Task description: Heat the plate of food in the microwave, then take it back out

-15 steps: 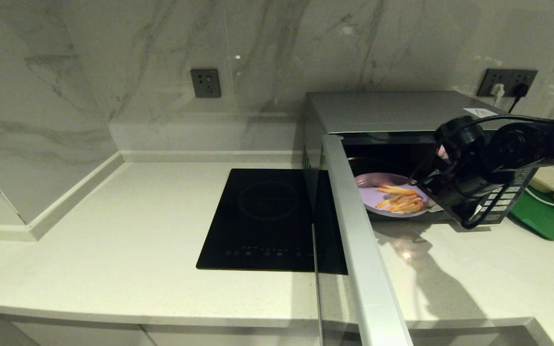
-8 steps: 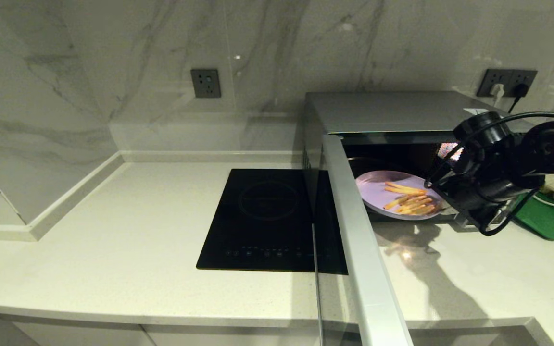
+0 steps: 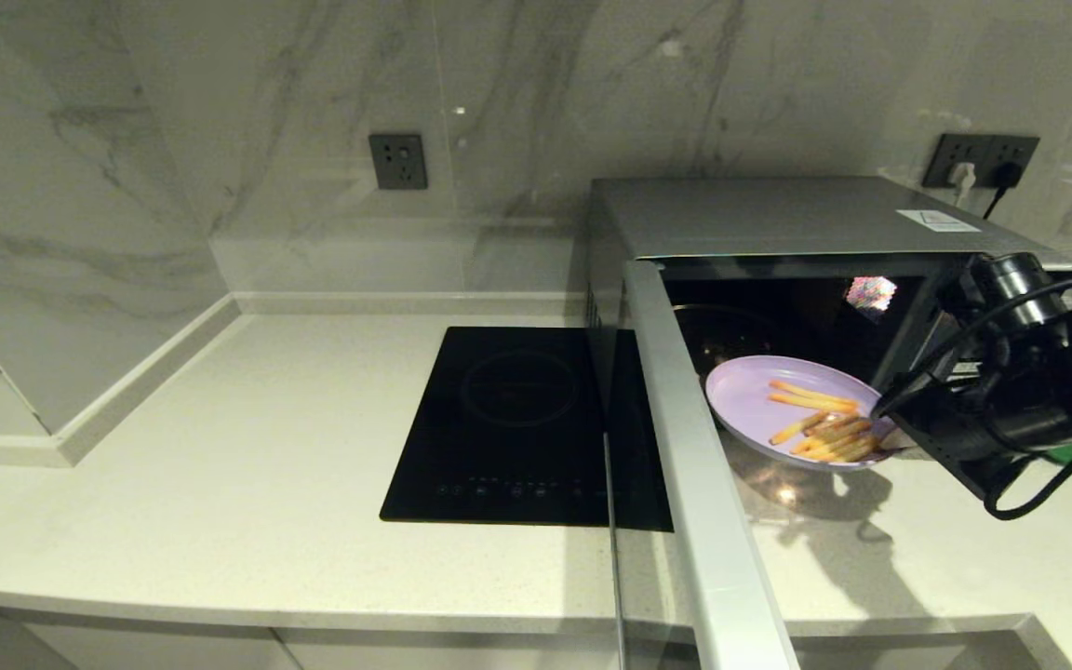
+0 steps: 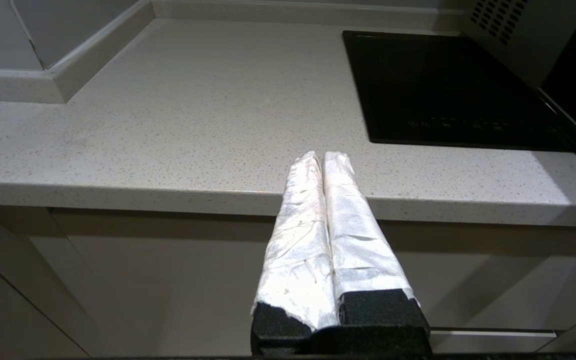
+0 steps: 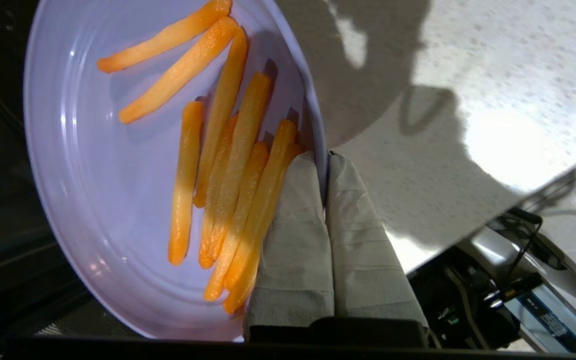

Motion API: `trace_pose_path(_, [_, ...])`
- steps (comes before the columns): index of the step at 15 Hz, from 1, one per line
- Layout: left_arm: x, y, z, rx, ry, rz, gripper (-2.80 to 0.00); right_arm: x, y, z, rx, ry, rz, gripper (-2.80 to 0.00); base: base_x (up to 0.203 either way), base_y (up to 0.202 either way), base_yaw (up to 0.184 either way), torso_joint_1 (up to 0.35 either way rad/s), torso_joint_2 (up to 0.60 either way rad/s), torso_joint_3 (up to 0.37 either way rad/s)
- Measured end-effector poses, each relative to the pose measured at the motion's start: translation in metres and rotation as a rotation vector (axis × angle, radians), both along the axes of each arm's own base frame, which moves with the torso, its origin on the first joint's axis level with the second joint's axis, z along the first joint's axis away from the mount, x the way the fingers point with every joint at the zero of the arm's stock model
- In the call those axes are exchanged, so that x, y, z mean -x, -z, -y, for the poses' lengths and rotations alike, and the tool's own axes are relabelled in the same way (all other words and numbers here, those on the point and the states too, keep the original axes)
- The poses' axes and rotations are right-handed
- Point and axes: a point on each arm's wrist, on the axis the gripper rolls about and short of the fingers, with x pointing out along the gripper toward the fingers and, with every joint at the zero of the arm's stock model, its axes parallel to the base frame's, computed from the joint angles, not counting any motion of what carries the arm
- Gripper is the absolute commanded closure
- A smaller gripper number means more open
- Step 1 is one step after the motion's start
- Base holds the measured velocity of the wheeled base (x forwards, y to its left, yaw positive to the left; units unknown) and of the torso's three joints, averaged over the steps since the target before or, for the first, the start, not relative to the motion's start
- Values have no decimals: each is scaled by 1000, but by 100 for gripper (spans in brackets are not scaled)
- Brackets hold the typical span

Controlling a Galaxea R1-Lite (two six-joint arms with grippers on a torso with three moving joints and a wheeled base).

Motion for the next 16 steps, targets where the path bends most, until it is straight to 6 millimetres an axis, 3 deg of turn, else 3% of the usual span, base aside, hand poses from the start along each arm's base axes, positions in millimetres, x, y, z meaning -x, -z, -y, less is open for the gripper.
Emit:
trace_pose_path(6, [0, 0, 0, 0, 0, 0, 0, 36, 10, 41, -32, 54, 12, 0, 0, 0, 0, 0, 0, 0])
trace_pose_path(16, [0, 0, 0, 0, 0, 0, 0, 84, 22, 146, -30, 178, 28, 0, 0, 0, 0, 0, 0, 0])
